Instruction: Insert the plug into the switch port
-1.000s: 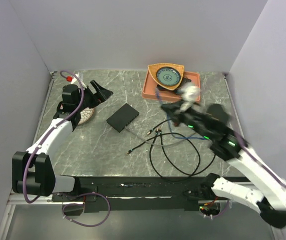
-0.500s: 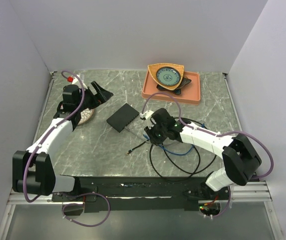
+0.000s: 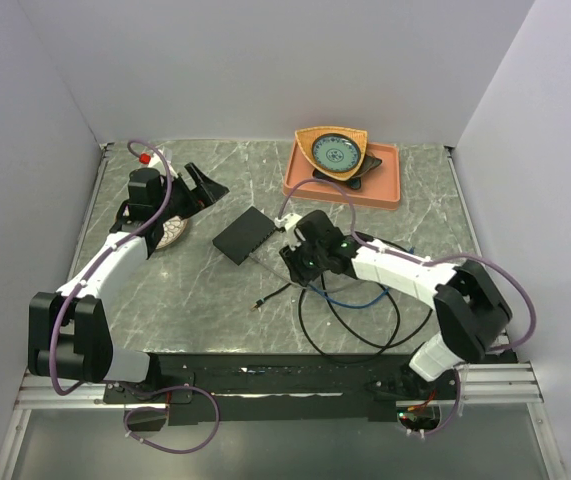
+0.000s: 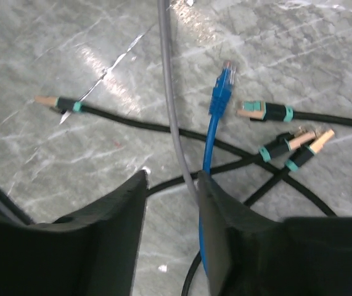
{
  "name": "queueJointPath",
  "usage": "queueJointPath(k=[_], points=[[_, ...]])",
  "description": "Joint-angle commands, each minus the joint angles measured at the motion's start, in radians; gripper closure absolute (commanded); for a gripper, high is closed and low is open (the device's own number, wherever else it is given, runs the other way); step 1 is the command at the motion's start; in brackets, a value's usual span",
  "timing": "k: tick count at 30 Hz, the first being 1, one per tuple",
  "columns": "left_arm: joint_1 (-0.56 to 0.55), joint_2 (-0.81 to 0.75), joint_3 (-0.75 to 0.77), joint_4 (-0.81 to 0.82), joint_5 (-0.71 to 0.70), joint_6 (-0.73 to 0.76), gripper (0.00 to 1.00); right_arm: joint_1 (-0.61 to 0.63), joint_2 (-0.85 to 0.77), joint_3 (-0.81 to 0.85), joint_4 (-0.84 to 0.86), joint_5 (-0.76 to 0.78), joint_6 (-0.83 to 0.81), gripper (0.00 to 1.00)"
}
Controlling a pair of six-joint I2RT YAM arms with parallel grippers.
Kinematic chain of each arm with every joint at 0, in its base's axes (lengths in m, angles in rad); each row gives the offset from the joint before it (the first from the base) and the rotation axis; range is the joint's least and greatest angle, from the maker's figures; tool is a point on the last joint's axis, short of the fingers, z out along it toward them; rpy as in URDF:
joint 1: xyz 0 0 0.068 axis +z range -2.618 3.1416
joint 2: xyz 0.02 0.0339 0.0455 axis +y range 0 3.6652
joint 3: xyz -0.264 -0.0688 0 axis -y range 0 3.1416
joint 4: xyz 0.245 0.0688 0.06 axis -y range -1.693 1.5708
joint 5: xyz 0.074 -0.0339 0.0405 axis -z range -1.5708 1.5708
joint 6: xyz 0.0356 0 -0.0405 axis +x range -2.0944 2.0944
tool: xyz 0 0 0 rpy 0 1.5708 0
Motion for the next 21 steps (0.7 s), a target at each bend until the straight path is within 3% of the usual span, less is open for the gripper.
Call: queueJointPath(k=[1,21], points=[[0.004,-0.021,0.041,0.027,0.014,0.015,0.04,-0.015,0.074,0.06,0.052,0.008,0.024,0.56],[0.004,-0.002,0.048,0.028,0.033,0.018,0.04,-0.025,0.243,0.117,0.07,0.098,0.063,0.59]])
